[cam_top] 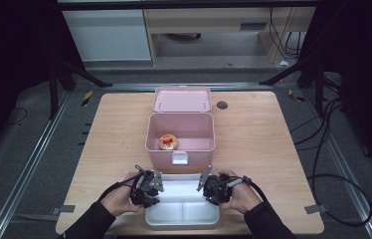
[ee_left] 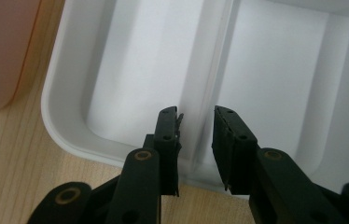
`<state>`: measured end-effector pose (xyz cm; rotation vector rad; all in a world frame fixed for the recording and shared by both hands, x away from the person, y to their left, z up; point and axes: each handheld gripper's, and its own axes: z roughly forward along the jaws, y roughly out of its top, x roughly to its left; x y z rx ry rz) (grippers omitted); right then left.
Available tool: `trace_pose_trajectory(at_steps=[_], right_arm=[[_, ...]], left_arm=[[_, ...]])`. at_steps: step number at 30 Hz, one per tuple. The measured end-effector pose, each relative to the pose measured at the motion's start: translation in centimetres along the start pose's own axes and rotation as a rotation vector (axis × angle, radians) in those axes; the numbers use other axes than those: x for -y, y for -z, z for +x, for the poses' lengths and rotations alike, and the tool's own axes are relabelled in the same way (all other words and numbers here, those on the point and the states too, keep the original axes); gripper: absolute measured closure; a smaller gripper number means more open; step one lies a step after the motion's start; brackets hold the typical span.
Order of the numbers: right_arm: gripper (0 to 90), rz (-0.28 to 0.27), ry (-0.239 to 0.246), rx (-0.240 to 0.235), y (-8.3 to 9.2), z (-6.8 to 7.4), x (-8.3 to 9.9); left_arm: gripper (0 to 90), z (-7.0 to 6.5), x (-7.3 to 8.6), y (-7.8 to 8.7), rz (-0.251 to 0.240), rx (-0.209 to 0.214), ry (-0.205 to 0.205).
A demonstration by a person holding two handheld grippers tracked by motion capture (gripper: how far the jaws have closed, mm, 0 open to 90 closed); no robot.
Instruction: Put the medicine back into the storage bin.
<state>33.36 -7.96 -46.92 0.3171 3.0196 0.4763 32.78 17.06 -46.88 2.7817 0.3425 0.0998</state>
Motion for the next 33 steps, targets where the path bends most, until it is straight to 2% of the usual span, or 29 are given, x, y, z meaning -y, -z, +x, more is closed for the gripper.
trace_pose_trajectory(at_steps=[5,17,23,25,29,33], right_arm=[[83.3,0.015,0.008,-0.022,-0.2,-0.1,-0.1],[84.1,0.034,0.019,-0.038,-0.7,-0.1,-0.4],[85.5,0.043,0.032,-0.049,-0.8,-0.2,-0.5],[86.0,0.037,0.033,-0.066,-0.7,-0.3,-0.4],[86.0,0.036,0.045,-0.057,-0.3,-0.2,-0.4],[86.4,0.021,0.061,-0.067,1.1,0.0,-0.5]], left_arm=[[73.9,0.2,0.0,-0.3,0.008,0.005,-0.006],[82.2,0.4,0.0,-0.6,0.034,0.041,-0.034],[84.2,0.5,-0.2,-0.6,0.047,0.043,-0.068],[84.3,0.6,-0.2,-0.6,0.047,0.047,-0.070],[85.7,0.5,-0.4,0.0,0.040,0.063,-0.078],[86.1,0.0,-0.6,1.4,0.023,0.069,-0.093]])
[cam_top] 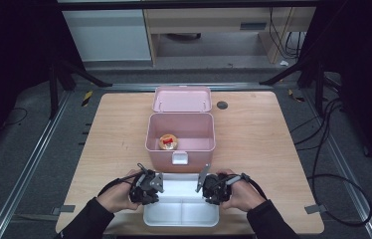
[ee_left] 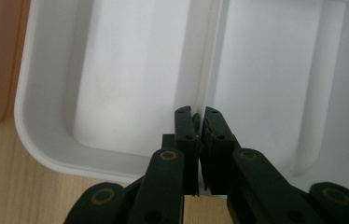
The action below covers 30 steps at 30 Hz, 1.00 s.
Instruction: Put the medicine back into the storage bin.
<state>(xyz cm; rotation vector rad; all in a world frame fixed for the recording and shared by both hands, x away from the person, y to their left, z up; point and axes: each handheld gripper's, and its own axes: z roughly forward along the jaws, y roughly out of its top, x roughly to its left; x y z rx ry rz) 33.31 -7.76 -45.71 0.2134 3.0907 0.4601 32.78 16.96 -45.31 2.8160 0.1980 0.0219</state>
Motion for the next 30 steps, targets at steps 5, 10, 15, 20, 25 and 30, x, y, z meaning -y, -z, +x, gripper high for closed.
trace_pose_trajectory(at_steps=[5,10,15,20,25,30], right_arm=[[86.4,-0.012,0.008,-0.009,1.6,0.5,-0.2],[86.3,-0.037,0.013,-0.015,3.1,0.7,-0.5],[86.5,-0.053,0.024,-0.011,5.1,0.8,-1.1],[86.5,-0.058,0.031,0.009,7.2,0.5,-1.7],[86.8,-0.070,0.048,0.032,9.5,-0.4,-2.5],[86.7,-0.088,0.055,0.054,11.3,-2.3,-3.4]], left_arm=[[86.9,-0.5,-0.4,1.5,-0.007,0.008,-0.015],[87.2,-1.0,-0.8,3.4,0.001,-0.002,-0.026],[87.2,-1.1,-1.2,5.6,-0.015,-0.008,-0.024],[87.5,-0.7,-1.9,7.5,-0.025,-0.029,-0.036],[87.3,0.7,-2.5,9.6,-0.043,-0.047,-0.045],[87.3,2.4,-3.0,11.5,-0.046,-0.074,-0.042]])
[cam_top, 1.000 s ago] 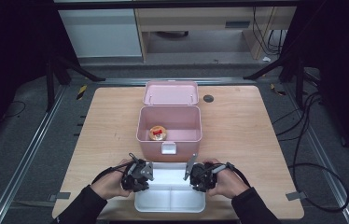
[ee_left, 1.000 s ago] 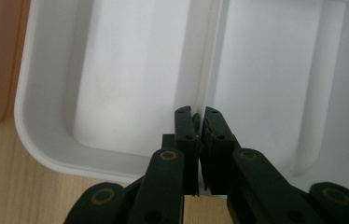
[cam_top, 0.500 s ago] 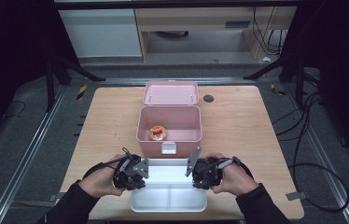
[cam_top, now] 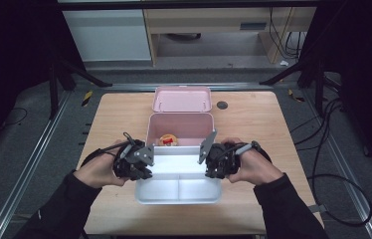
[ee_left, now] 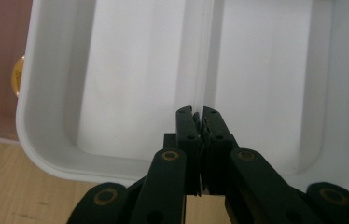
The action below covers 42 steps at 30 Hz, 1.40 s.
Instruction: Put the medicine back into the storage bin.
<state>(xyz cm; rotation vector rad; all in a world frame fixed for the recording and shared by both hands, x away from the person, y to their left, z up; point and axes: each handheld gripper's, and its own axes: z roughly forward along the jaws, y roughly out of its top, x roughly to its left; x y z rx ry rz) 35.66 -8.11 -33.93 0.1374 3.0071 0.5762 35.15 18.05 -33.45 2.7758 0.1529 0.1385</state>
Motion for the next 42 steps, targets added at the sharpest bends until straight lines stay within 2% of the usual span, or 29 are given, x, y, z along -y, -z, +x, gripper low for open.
trace_pose_trajectory(at_steps=[3,14,24,29,34,42], right_arm=[[86.4,-0.008,0.004,0.017,0.7,-1.3,-0.5],[86.5,-0.024,0.010,0.041,2.0,-5.8,-1.4],[86.3,-0.042,-0.003,0.069,2.5,-9.5,-1.8],[86.2,-0.037,-0.007,0.072,1.8,-11.5,-2.2],[86.4,-0.032,-0.011,0.069,1.3,-13.0,-2.4],[85.9,-0.009,-0.045,0.063,-0.4,-14.8,-1.8]], left_arm=[[87.6,1.0,-0.4,0.7,0.002,-0.021,-0.009],[88.0,5.8,-1.5,2.0,0.006,-0.027,-0.035],[87.9,10.1,-2.1,2.1,0.007,-0.037,-0.053],[87.8,11.9,-2.2,1.8,0.027,-0.036,-0.040],[87.3,13.6,-1.9,1.3,0.017,-0.033,-0.028],[87.2,15.4,-2.0,-0.9,0.025,-0.015,-0.021]])
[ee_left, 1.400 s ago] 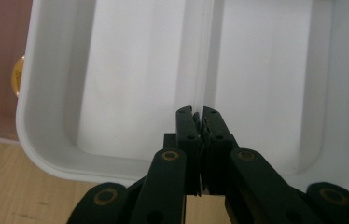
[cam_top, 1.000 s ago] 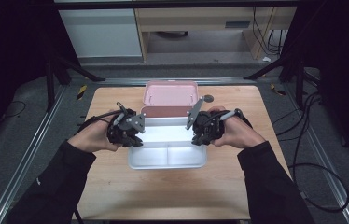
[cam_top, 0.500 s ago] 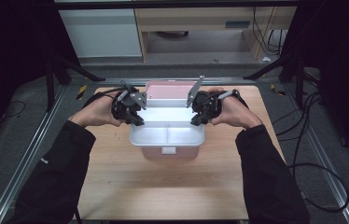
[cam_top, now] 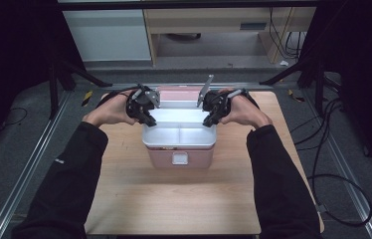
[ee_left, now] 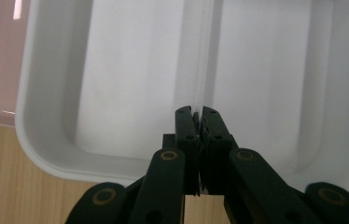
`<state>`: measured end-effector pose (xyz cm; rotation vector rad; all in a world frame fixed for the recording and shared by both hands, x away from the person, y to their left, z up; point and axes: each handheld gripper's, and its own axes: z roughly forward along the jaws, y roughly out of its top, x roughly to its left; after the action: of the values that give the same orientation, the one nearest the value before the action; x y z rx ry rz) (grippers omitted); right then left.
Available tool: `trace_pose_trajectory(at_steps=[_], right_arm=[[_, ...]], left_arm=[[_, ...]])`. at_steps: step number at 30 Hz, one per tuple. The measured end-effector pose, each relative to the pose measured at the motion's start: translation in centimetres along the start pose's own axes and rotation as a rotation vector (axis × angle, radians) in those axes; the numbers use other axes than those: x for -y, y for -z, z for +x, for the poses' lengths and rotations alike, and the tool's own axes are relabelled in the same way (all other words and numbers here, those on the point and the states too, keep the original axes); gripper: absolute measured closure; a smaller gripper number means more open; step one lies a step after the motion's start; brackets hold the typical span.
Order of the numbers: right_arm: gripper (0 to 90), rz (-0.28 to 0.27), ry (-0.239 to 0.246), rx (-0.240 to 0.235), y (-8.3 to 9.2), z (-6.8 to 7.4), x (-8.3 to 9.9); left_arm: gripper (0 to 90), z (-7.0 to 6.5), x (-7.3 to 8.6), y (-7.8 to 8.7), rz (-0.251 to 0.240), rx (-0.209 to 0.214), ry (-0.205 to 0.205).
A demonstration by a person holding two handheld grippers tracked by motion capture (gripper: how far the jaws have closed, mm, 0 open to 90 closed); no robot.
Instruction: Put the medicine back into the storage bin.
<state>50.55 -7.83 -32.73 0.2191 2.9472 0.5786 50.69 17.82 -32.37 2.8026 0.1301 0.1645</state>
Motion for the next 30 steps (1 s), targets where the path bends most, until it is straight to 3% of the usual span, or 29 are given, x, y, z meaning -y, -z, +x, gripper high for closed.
trace_pose_trajectory(at_steps=[15,24,30], right_arm=[[85.9,0.057,-0.024,-0.026,-3.3,-0.2,0.8],[83.8,0.035,-0.058,-0.022,-4.2,-0.1,1.4],[80.2,0.024,-0.083,0.016,-4.4,0.4,1.5]], left_arm=[[86.6,0.5,0.5,-3.9,0.050,0.042,0.016],[85.4,0.3,0.8,-4.7,0.053,0.042,0.038],[80.3,0.1,1.1,-4.7,0.038,0.019,0.067]])
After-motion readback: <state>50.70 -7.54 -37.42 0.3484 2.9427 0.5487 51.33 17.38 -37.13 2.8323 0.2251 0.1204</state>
